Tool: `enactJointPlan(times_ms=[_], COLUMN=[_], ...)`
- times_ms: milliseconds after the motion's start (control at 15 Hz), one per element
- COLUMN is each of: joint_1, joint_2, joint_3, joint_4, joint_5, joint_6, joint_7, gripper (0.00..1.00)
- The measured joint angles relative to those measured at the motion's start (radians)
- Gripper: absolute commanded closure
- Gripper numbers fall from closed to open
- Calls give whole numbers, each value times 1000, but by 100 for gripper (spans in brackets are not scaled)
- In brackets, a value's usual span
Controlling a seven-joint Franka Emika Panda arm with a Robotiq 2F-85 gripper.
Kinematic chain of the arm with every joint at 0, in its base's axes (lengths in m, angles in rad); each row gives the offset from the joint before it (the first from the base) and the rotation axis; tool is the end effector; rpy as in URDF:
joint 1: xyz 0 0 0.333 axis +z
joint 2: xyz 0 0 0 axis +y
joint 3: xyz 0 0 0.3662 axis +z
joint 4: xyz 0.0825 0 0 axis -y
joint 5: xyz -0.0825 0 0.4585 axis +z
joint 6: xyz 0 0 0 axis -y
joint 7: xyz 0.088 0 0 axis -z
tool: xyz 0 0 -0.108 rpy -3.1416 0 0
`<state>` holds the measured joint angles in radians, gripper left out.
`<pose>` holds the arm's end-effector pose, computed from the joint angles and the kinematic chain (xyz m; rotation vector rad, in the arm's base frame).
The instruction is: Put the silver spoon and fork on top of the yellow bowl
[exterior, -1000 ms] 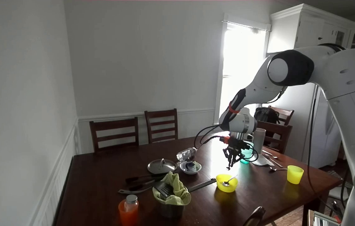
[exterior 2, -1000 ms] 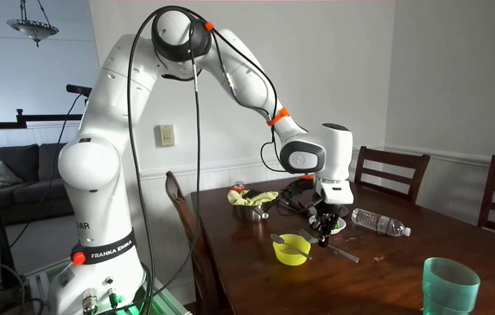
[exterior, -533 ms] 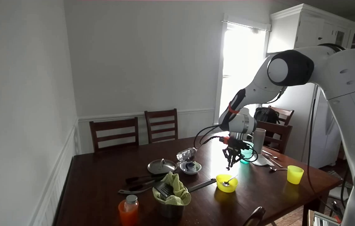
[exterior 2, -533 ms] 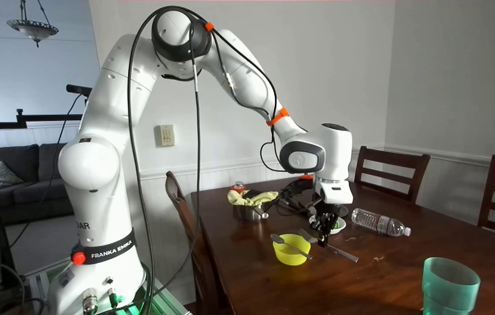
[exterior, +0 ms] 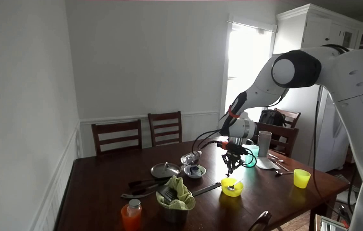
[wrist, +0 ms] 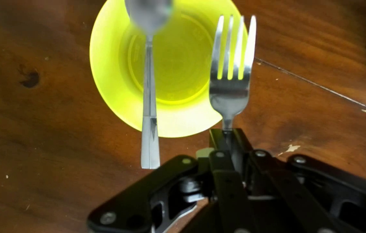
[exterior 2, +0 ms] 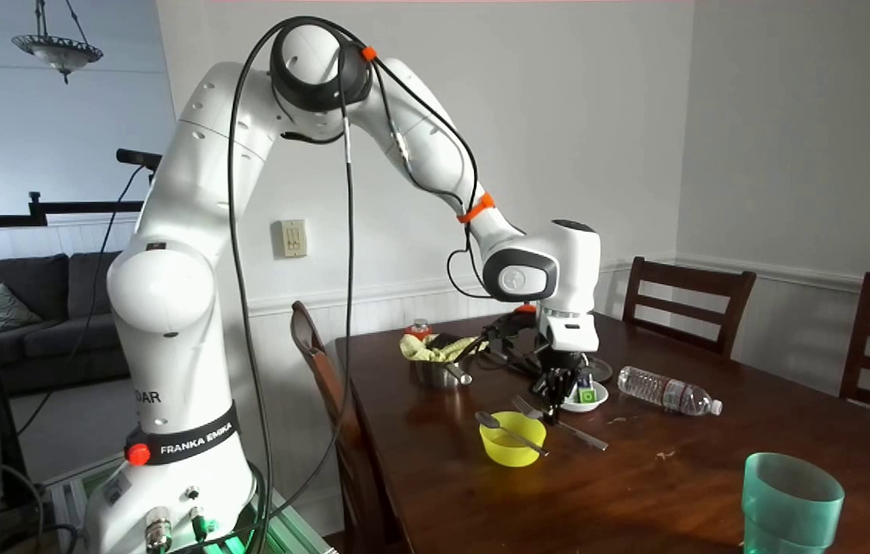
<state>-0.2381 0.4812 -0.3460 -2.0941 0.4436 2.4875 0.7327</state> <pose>0.5329 -0.3556 0.1792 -2.0712 2.2282 0.0649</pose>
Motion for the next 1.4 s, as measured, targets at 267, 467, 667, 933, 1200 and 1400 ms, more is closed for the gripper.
enactJointPlan(times_ms=[267,467,667,933,1200,1400], joint_1=[46,68,76,77,77,77], joint_2=[0,-9,-25,-57,-79,-82], joint_3=[0,-1,0,4,12,16], joint_4=[-4,-24,-57,-100,-128,-135], joint_5=[-46,-72,-77,-77,-77,-77], joint_6=[5,5,5,22,28,37], joint_7=[94,143,168,173,173,173], gripper=[98,98,98,98,98,98])
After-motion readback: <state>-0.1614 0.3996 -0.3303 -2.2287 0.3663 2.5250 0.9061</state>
